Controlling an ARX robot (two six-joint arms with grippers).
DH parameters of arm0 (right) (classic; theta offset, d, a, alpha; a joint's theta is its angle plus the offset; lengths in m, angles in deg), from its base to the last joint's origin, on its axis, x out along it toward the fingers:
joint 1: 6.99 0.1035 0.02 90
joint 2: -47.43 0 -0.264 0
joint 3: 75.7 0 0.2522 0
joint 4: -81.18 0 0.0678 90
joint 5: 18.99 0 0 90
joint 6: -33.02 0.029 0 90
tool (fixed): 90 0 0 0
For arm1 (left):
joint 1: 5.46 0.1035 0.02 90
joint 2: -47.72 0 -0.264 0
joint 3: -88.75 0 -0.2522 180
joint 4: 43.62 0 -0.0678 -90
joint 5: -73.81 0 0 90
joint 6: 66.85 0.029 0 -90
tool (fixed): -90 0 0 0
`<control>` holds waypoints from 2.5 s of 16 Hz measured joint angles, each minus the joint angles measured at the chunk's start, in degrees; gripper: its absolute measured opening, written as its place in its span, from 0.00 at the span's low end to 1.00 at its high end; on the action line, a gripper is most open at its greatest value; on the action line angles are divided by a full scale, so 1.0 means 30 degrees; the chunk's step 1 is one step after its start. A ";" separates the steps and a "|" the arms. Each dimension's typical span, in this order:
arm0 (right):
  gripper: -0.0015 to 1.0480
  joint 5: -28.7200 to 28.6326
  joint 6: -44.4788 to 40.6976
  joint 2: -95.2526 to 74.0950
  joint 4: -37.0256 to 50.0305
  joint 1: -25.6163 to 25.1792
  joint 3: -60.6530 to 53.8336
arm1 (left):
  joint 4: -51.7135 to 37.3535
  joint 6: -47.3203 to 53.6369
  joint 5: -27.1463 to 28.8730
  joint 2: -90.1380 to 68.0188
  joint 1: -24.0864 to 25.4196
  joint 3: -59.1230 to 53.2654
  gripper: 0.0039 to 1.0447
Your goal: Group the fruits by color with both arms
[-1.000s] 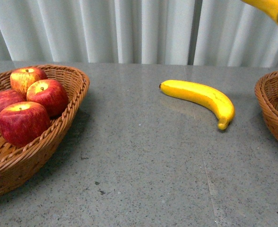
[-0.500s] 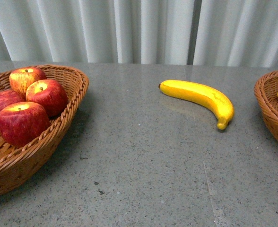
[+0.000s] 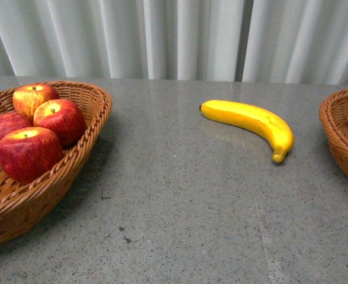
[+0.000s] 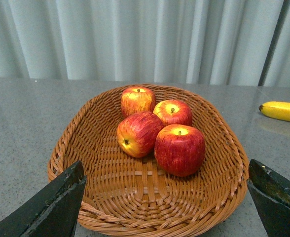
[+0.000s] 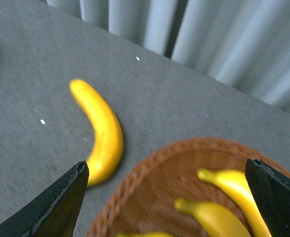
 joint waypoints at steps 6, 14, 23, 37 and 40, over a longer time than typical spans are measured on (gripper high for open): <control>0.94 0.1851 0.2222 -0.8590 -0.1494 0.5027 0.8182 | 0.0000 0.0000 0.0000 0.0000 0.0000 0.0000 0.94; 0.94 0.3016 0.1865 -1.2662 -0.4619 0.4911 1.2313 | 0.0000 0.0000 -0.0007 0.0000 0.0000 0.0000 0.94; 0.94 0.3672 0.0554 -1.4214 -0.7162 0.4415 1.3216 | 0.0000 0.0000 -0.0007 0.0000 0.0000 0.0000 0.94; 0.37 0.1435 0.2208 -1.3733 -0.3781 0.4422 1.2269 | 0.0007 0.0000 0.0000 0.0000 0.0000 0.0000 0.94; 0.37 -0.0175 0.4750 -1.0754 -0.0386 0.2834 1.0615 | 0.0000 0.0000 0.0000 0.0000 0.0000 0.0000 0.94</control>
